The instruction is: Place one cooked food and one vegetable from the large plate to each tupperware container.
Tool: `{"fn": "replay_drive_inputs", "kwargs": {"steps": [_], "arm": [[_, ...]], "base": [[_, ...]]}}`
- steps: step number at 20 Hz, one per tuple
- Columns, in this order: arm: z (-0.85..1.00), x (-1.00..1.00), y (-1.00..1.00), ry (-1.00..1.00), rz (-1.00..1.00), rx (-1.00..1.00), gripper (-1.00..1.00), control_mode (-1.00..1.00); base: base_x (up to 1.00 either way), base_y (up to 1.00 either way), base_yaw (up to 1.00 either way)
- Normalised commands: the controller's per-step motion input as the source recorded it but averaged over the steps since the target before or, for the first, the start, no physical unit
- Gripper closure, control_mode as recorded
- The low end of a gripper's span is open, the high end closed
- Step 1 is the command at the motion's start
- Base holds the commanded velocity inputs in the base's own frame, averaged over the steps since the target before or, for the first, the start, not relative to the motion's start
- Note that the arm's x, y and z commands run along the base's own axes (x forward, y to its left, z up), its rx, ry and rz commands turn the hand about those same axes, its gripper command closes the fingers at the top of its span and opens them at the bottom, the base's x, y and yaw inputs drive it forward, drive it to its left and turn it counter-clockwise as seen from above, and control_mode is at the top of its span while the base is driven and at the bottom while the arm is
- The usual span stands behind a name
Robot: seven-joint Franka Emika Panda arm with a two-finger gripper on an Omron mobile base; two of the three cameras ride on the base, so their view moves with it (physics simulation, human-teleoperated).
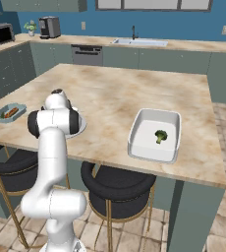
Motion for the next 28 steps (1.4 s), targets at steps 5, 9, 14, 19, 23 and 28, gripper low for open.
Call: {"fn": "replay_drive_inputs", "kwargs": {"steps": [5, 9, 14, 19, 23, 28], "arm": [[0.0, 0.0, -0.04, 0.0, 0.0, 0.0, 1.0, -1.0], [0.18, -0.22, -0.39, -0.09, 0.0, 0.0, 1.0, -1.0], [0.56, -0.06, -0.93, -0.09, 0.0, 0.0, 1.0, -1.0], [0.63, -0.49, -0.98, -0.11, 0.01, 0.0, 1.0, -1.0], [0.62, -1.0, -0.85, -0.25, 0.08, 0.0, 1.0, -1.0], [0.74, -1.0, -0.7, -0.22, 0.07, 0.0, 1.0, -1.0]], "base": [[0.0, 0.0, 0.0], [0.0, 0.0, 0.0], [0.0, 0.0, 0.0], [0.0, 0.0, 0.0], [0.0, 0.0, 0.0], [0.0, 0.0, 0.0]]}}
